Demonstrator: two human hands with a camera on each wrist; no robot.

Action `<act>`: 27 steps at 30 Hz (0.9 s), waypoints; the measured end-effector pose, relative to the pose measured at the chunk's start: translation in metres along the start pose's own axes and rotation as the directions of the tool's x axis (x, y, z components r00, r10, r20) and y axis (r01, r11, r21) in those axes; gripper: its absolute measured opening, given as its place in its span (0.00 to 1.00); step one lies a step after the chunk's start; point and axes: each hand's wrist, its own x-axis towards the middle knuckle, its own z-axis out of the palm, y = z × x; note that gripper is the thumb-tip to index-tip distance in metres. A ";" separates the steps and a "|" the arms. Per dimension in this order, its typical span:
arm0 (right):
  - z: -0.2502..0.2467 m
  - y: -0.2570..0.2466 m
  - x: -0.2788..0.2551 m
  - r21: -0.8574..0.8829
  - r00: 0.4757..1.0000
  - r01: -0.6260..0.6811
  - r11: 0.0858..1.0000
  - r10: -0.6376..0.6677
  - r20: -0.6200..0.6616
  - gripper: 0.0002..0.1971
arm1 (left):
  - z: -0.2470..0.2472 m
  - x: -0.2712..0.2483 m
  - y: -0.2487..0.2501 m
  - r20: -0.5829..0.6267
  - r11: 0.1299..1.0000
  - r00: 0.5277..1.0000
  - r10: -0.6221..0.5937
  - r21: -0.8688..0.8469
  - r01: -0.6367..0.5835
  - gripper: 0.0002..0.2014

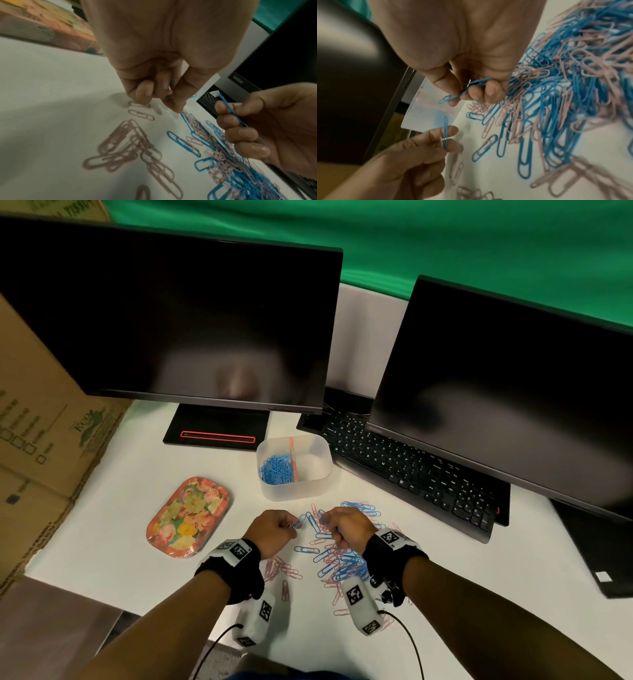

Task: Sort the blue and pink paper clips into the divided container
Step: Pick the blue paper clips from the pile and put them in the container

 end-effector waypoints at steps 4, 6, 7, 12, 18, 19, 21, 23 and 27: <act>0.002 -0.001 -0.005 0.109 1.000 -0.020 0.994 0.021 -0.006 0.10 | -0.001 -0.003 0.006 0.001 0.993 0.999 -0.043 -0.113 0.043 0.05; 0.004 -0.003 -0.007 0.142 0.999 -0.037 0.989 0.039 -0.011 0.09 | 0.000 -0.003 0.006 -0.007 0.992 0.999 -0.034 -0.119 0.033 0.05; 0.004 -0.004 -0.007 0.155 0.998 -0.056 0.986 0.058 -0.011 0.09 | 0.000 -0.003 0.005 -0.014 0.993 1.000 -0.024 -0.117 0.022 0.05; 0.002 -0.009 -0.008 0.194 0.993 -0.116 0.974 0.112 0.031 0.10 | -0.001 -0.004 0.009 -0.043 0.980 0.999 -0.021 -0.199 0.012 0.06; 0.009 -0.026 -0.011 0.194 0.996 -0.069 0.979 0.058 0.061 0.10 | -0.008 -0.009 0.018 -0.017 0.845 0.998 -0.063 -0.533 0.044 0.03; 0.011 -0.033 -0.012 0.191 0.997 -0.039 0.981 0.025 0.071 0.10 | -0.011 -0.011 0.023 -0.025 0.806 0.998 -0.055 -0.591 0.030 0.04; 0.016 -0.048 -0.012 0.165 0.994 0.048 0.985 -0.064 0.089 0.10 | -0.020 -0.014 0.036 -0.056 0.734 0.998 -0.028 -0.679 -0.017 0.04; 0.021 -0.065 -0.011 0.117 0.983 0.140 0.983 -0.153 0.105 0.10 | -0.032 -0.014 0.048 -0.106 0.699 0.994 -0.017 -0.712 -0.064 0.04; 0.034 -0.100 -0.007 0.014 0.969 0.219 0.976 -0.219 0.110 0.12 | -0.058 0.001 0.070 -0.243 0.722 0.964 -0.105 -0.685 -0.094 0.04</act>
